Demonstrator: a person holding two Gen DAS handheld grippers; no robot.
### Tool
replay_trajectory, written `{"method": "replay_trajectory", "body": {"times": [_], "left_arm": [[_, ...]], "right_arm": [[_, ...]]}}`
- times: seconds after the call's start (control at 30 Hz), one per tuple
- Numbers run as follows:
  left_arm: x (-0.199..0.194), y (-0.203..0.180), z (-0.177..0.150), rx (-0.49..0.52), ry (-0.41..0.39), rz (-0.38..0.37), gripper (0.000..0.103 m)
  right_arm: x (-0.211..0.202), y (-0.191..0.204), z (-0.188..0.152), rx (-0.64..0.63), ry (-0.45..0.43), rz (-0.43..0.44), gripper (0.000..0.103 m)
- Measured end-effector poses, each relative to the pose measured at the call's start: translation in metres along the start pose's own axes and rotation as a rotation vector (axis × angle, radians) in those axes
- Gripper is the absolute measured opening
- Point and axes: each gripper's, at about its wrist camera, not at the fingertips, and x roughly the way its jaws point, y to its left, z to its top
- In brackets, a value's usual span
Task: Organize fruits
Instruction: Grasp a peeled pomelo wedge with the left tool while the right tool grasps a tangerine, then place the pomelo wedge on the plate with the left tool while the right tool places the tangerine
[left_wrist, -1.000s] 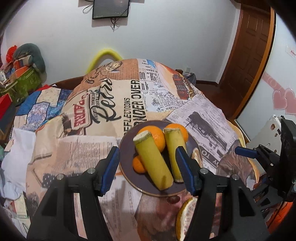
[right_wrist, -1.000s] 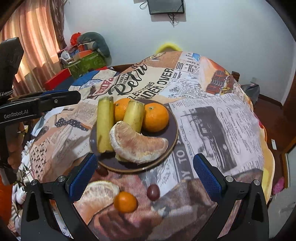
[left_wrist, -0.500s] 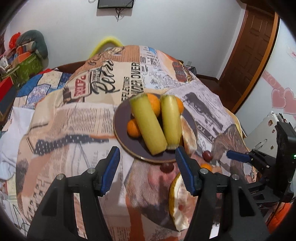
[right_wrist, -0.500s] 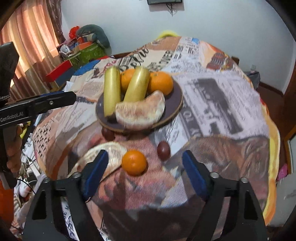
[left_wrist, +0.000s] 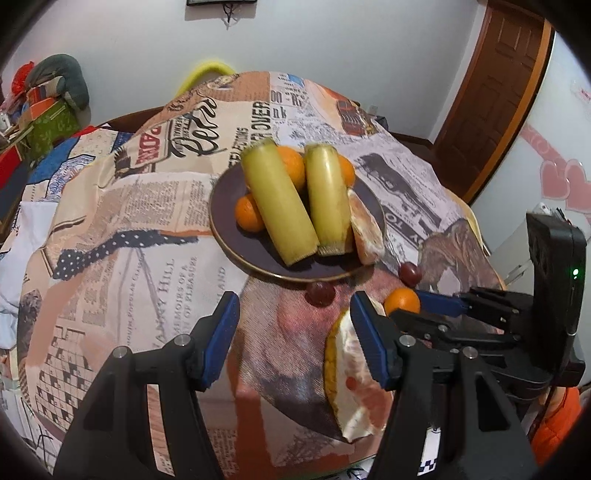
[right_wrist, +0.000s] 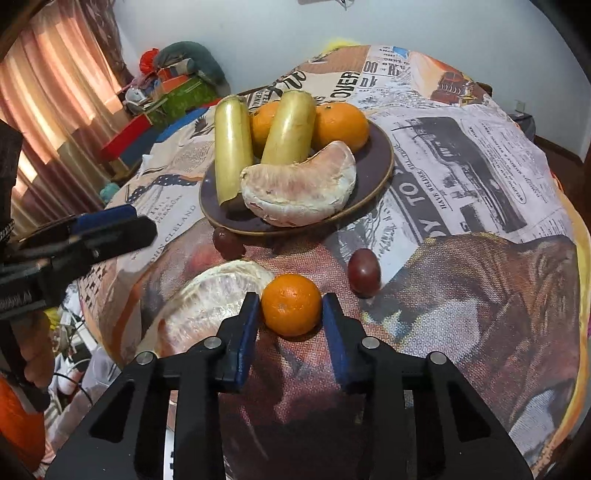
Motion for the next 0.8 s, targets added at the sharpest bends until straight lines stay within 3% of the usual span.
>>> {"method": "replay_trajectory", "body": {"times": [0.53,0.8], "left_arm": [[0.037,-0.041,-0.028,0.086,0.138,-0.048,0.062],[0.049,-0.056,-0.032,0.136,0.128,-0.037,0.06]], "right_arm": [[-0.045,-0.015,-0.014,0.053,-0.08,-0.024,0.031],[-0.051,-0.022,-0.018,0.075,-0.087,-0.027,0.031]]}}
